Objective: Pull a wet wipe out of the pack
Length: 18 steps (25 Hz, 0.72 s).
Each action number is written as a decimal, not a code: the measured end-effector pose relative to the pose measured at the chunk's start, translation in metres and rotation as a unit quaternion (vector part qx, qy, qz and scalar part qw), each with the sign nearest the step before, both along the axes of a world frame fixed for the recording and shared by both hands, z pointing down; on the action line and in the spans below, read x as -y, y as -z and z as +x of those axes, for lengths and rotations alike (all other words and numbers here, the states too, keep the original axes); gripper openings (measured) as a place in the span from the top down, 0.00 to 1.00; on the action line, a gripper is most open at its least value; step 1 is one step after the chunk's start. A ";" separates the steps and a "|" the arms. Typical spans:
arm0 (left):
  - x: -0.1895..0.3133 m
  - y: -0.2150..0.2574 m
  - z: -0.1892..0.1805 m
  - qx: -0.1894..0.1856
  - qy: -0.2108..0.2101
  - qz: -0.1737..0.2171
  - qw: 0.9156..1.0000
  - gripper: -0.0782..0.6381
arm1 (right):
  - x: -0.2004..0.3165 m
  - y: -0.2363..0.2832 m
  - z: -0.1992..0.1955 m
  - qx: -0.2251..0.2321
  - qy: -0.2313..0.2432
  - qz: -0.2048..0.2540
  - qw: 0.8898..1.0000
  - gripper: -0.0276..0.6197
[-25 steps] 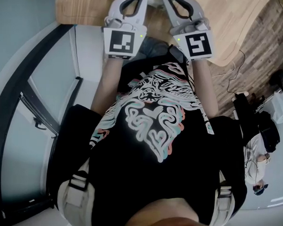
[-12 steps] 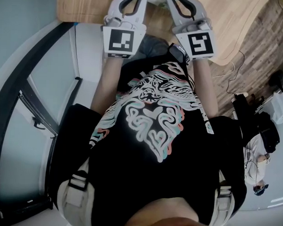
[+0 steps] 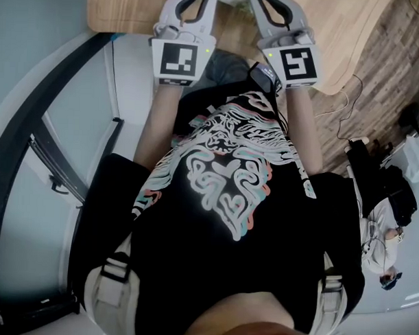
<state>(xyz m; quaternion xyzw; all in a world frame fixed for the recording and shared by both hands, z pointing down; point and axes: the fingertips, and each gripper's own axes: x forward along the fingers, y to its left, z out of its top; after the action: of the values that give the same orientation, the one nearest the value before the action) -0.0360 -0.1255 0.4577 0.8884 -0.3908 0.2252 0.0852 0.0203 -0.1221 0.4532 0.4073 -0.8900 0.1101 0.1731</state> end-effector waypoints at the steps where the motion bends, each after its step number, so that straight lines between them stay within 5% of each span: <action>1: 0.000 0.001 -0.001 0.000 0.000 0.001 1.000 0.91 | 0.000 0.001 0.000 0.000 -0.001 0.000 1.000 0.95; 18: -0.005 0.010 -0.005 -0.004 0.002 0.009 1.000 0.91 | -0.005 0.008 0.006 0.000 -0.009 0.005 1.000 0.95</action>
<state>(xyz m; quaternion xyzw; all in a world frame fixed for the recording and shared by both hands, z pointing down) -0.0414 -0.1210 0.4480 0.8890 -0.3948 0.2181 0.0789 0.0261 -0.1168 0.4447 0.4163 -0.8868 0.1067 0.1701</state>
